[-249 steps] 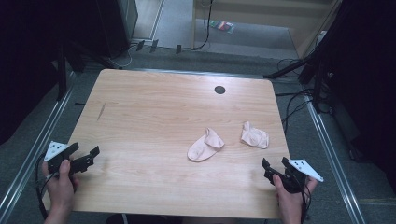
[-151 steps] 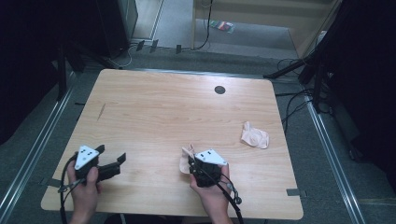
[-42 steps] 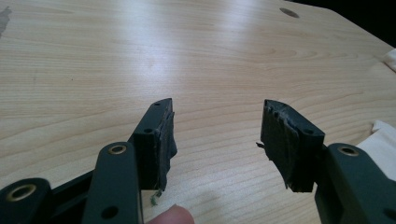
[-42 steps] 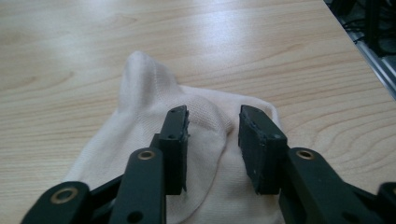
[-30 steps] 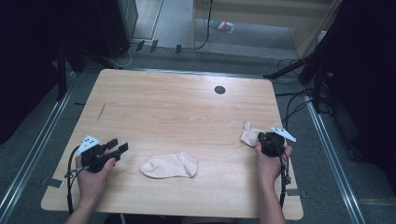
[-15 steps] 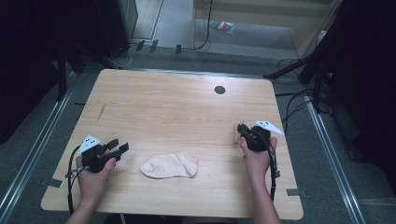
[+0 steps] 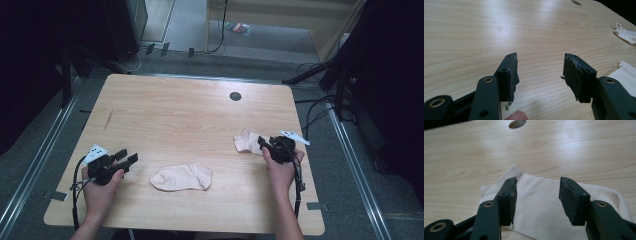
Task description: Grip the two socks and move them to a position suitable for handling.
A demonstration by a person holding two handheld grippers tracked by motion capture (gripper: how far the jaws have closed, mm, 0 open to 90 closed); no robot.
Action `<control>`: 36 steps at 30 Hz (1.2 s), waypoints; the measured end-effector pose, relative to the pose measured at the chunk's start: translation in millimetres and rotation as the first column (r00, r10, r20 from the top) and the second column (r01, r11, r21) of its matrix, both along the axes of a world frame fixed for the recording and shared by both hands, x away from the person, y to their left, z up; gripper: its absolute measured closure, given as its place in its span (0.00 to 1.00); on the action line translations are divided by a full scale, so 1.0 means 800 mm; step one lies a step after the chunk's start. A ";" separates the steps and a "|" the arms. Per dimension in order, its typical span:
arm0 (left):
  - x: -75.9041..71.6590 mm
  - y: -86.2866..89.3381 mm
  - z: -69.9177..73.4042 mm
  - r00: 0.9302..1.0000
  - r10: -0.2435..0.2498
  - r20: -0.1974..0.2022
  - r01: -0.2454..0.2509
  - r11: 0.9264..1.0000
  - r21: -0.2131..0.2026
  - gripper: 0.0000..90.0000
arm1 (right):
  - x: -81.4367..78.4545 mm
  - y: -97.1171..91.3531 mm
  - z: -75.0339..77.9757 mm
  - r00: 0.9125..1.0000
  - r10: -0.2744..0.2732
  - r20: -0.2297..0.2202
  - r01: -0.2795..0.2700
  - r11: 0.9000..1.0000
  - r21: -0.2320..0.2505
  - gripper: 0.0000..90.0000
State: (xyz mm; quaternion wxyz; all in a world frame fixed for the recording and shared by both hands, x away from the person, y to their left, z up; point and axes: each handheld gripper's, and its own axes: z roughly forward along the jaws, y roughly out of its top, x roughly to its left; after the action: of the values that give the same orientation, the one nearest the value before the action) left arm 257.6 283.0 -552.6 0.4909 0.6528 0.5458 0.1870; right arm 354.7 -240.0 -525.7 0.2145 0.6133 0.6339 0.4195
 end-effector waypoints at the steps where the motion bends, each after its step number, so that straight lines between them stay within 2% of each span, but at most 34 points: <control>1: 0.000 0.000 0.000 1.000 0.000 0.000 0.000 1.000 0.000 0.51 | 0.000 0.004 -0.002 1.000 0.014 0.004 -0.014 1.000 -0.022 0.54; 4: 0.000 0.000 0.000 1.000 0.001 0.000 -0.001 1.000 -0.001 0.51 | -0.004 0.017 0.001 0.999 0.039 0.021 -0.039 0.999 -0.035 0.55; 7: 0.000 0.000 0.000 1.000 0.000 -0.003 0.000 1.000 0.000 0.51 | -0.007 0.037 0.005 0.995 0.095 0.039 -0.093 0.995 -0.038 0.60; 11: 0.000 0.000 0.000 1.000 -0.004 -0.003 0.004 1.000 0.004 0.51 | -0.003 0.071 0.003 0.990 0.139 -0.005 -0.139 0.987 -0.075 0.61; 15: -0.001 0.000 0.000 1.000 -0.007 -0.003 0.007 1.000 0.004 0.51 | 0.009 0.093 -0.003 0.994 0.110 -0.023 -0.111 0.989 -0.102 0.57; 19: 0.000 0.000 0.000 1.000 -0.011 -0.001 0.011 1.000 0.001 0.51 | 0.020 0.102 -0.014 1.000 0.020 -0.005 -0.020 0.987 -0.161 0.47; 21: 0.000 0.000 0.000 1.000 -0.013 -0.005 0.013 1.000 -0.001 0.51 | 0.025 0.102 -0.022 0.999 -0.005 -0.035 -0.001 0.986 -0.167 0.45; 22: 0.000 0.000 0.000 1.000 -0.014 -0.005 0.014 1.000 -0.002 0.51 | 0.026 0.103 -0.025 0.999 -0.010 -0.045 0.003 0.987 -0.162 0.44; 25: 0.000 -0.001 0.000 1.000 -0.013 -0.005 0.013 1.000 -0.005 0.51 | 0.027 0.106 -0.029 0.999 -0.007 -0.036 0.001 0.983 -0.186 0.45; 27: 0.000 -0.001 0.000 1.000 -0.013 -0.006 0.013 1.000 -0.004 0.51 | 0.027 0.106 -0.029 0.999 -0.017 -0.036 0.010 0.980 -0.201 0.53; 29: 0.000 -0.001 0.000 1.000 -0.013 -0.007 0.013 1.000 -0.003 0.51 | 0.025 0.107 -0.029 0.999 -0.031 -0.027 0.024 0.972 -0.234 0.62; 33: 0.000 -0.001 0.000 1.000 -0.014 -0.007 0.014 1.000 -0.004 0.51 | 0.021 0.110 -0.029 0.999 -0.041 -0.021 0.034 0.966 -0.256 0.93; 35: 0.000 -0.001 0.000 1.000 -0.015 -0.007 0.015 1.000 -0.005 0.51 | 0.021 0.114 -0.027 0.999 -0.043 -0.029 0.033 0.961 -0.273 0.96; 36: 0.000 -0.001 0.000 1.000 -0.015 -0.007 0.015 1.000 -0.006 0.51 | 0.021 0.116 -0.025 0.999 -0.042 -0.032 0.032 0.962 -0.269 0.96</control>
State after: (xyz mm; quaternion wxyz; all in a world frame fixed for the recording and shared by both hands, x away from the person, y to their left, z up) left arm 257.8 282.5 -552.9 0.4923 0.6560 0.5433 0.1795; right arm 371.5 -147.2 -546.1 0.2917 0.5980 0.6773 0.3141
